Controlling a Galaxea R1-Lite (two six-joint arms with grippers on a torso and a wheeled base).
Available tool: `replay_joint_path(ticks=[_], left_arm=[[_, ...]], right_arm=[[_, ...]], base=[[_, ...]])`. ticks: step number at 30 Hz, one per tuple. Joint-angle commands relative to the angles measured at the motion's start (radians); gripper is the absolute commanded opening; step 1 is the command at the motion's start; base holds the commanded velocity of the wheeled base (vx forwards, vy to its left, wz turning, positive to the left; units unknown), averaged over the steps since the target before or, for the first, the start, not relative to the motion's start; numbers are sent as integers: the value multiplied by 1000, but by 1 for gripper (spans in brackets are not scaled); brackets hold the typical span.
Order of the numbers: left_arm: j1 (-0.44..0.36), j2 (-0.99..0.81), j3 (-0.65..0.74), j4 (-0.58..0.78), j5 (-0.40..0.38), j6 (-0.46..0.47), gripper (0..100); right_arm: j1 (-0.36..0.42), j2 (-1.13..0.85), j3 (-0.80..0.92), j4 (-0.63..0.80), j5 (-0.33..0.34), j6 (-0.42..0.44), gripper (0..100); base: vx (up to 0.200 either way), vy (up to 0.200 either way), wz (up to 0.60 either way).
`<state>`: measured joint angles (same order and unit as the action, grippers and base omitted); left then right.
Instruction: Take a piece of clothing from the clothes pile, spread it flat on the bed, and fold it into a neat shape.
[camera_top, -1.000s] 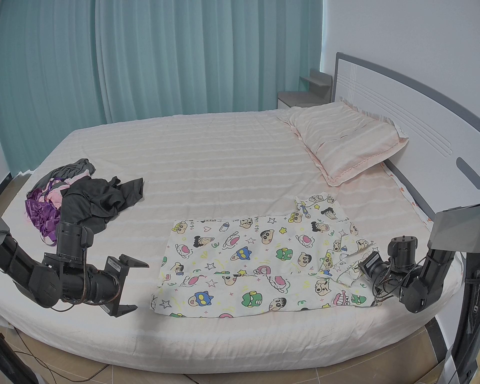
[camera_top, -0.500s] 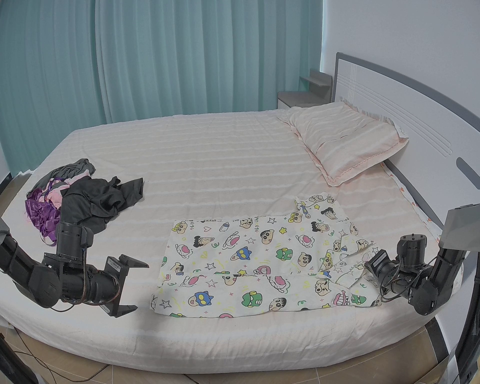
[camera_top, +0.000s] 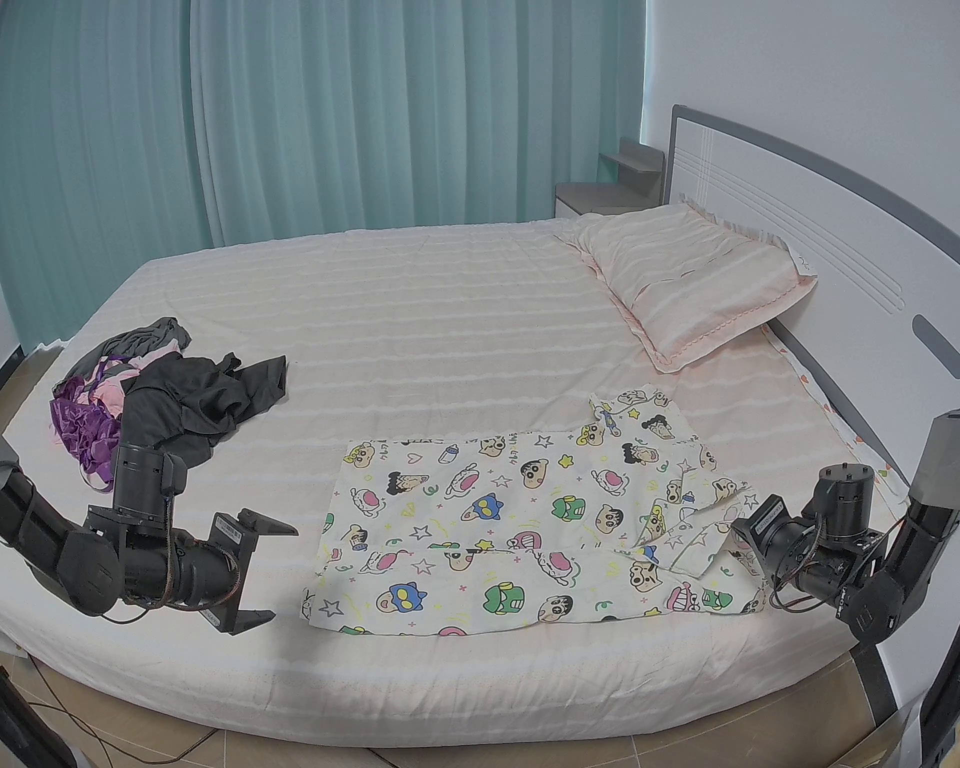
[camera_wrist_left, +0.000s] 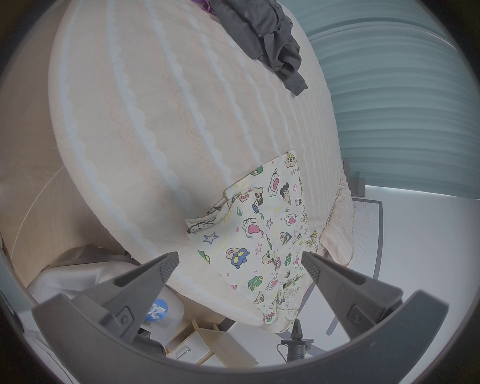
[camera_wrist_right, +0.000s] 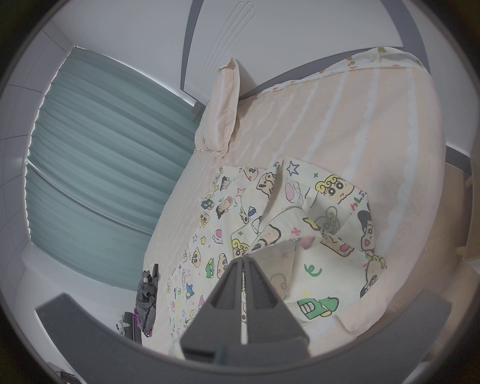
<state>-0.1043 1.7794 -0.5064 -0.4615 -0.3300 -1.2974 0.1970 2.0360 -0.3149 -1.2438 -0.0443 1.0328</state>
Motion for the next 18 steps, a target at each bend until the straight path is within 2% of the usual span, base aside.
replay_joint_path(ticks=[1, 6, 18], left_arm=[[0, -1, 0, 0, 0, 0, 100], [0, -1, -1, 0, 0, 0, 100], [-2, 3, 3, 0, -17, 0, 100]], right_arm=[[5, -43, 7, 1, 0, 0, 0], [21, -112, -3, 35, -3, -14, 0], [68, -194, -78, 265, -11, -53, 0]], base=[[0, 0, 0], [0, 0, 0], [0, 0, 0]])
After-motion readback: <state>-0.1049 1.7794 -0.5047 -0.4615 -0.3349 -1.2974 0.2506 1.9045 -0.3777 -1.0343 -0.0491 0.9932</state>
